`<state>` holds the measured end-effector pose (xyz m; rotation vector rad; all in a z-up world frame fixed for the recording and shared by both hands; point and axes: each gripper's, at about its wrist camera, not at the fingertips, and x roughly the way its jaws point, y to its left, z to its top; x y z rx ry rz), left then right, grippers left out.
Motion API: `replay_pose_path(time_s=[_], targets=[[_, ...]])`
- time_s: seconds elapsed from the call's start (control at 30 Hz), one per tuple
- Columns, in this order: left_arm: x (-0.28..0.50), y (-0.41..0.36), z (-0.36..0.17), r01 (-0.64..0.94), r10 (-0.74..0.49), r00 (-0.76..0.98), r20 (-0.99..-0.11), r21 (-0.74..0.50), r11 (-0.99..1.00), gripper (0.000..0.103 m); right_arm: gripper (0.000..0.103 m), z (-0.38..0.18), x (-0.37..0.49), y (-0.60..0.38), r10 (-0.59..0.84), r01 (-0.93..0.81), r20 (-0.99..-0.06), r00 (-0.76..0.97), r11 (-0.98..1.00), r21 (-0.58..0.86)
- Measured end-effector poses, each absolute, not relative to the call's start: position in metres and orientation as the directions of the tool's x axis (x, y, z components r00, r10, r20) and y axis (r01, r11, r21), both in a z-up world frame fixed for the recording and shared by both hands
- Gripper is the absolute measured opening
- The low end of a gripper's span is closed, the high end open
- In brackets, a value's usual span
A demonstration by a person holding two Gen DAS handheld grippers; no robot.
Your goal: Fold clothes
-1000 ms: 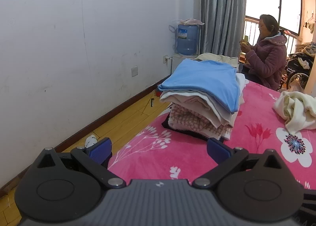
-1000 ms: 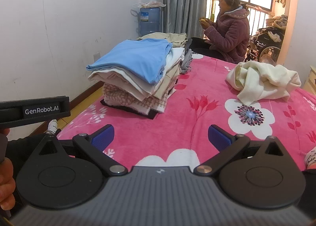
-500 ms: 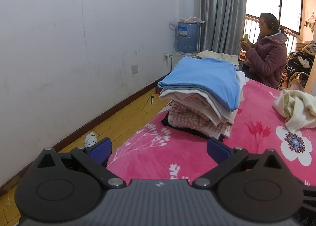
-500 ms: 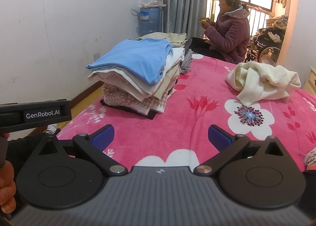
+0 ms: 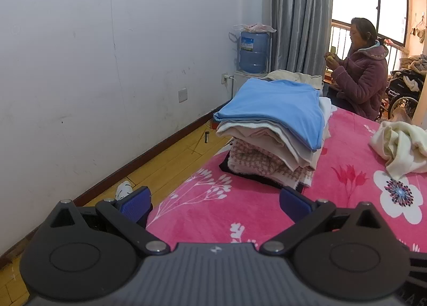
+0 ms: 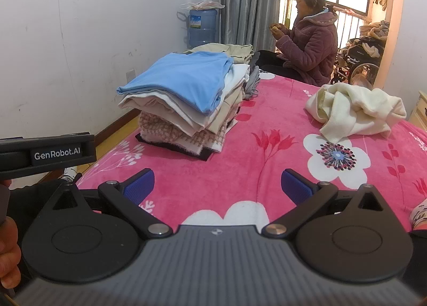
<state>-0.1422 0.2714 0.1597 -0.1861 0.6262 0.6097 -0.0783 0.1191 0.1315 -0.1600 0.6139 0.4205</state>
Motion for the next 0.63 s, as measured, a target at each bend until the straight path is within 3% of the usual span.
replay_pose_path(time_s=[0.63], targets=[[-0.1424,0.2682,0.1603,-0.581,0.483,0.645,-0.593,0.03,0.813,0.103,0.102,0.1304,-0.0785,0.1161,0.334,-0.426,-0.591,0.734,0.905,-0.017]])
